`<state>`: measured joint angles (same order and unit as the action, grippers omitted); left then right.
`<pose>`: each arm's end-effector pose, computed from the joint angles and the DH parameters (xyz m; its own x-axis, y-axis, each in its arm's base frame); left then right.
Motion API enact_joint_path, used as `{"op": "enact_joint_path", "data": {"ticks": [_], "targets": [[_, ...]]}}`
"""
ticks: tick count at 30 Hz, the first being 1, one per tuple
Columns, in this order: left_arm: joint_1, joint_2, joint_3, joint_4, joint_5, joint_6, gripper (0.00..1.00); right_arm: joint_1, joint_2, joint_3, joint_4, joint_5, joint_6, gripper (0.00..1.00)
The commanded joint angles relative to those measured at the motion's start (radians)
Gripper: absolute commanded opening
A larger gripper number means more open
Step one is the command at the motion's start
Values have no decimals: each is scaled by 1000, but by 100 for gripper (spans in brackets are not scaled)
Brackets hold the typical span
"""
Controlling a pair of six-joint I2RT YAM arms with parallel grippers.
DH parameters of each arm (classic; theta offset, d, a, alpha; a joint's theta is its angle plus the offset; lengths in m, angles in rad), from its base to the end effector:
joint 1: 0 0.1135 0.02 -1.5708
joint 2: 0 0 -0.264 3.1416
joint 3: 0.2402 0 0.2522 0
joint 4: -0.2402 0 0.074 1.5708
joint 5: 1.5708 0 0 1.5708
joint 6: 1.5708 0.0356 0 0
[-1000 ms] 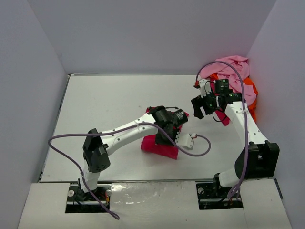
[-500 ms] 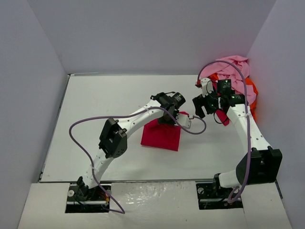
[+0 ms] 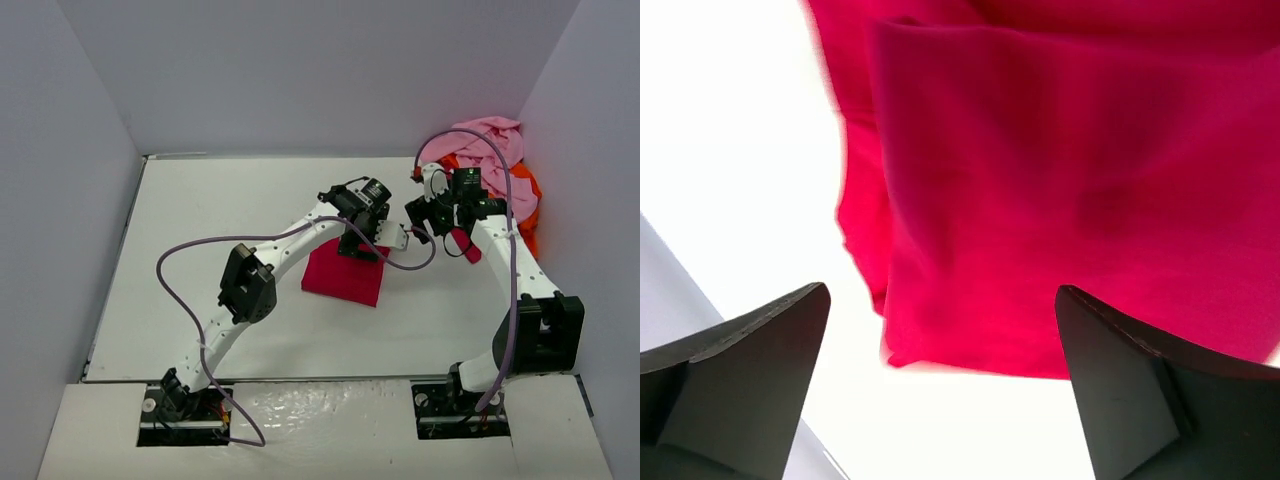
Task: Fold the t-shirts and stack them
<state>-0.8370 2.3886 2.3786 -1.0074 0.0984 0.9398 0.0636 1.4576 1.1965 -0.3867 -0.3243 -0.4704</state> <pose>0.3428 -0.3853 0.2585 0.2885 0.8799 -0.3776 0.9164 -0.1396 0.3751 0.3269 0.0322 0.3055 -0.3946 -0.4556 -0.7980 -0.5527 0.8114 -0.1900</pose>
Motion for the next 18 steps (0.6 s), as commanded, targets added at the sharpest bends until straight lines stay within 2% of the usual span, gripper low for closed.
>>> {"op": "enact_joint_path", "data": {"ticks": [1,4,7,8,9,10,11,12,13,15,17,18], "targets": [[55,-23,105,287,-77,-157,97,15,6,12,5,-11,9,73],[77,-49,144,323,-103,-216,97,15,-22,35,5,26,13,73],[103,-98,133,257,-54,-253,97,14,-63,55,2,35,11,71],[110,-123,102,241,-36,-261,97,13,-83,60,0,24,9,65],[116,-148,59,229,-29,-260,96,15,-104,61,0,-6,5,43],[130,-164,28,222,-10,-265,85,15,-114,64,0,-30,2,25],[141,-188,-5,225,-3,-275,63,16,-124,66,0,-73,5,15],[158,-197,-46,234,-8,-295,51,20,-125,70,-4,-94,8,5],[179,-206,-76,236,2,-323,43,25,-122,79,-11,-110,13,0],[224,-232,-112,223,59,-386,34,35,-110,103,-28,-142,24,1],[270,-258,-135,199,161,-467,46,42,-94,133,-37,-148,41,20],[313,-286,-151,199,198,-493,49,45,-78,154,-43,-146,44,26]]}}
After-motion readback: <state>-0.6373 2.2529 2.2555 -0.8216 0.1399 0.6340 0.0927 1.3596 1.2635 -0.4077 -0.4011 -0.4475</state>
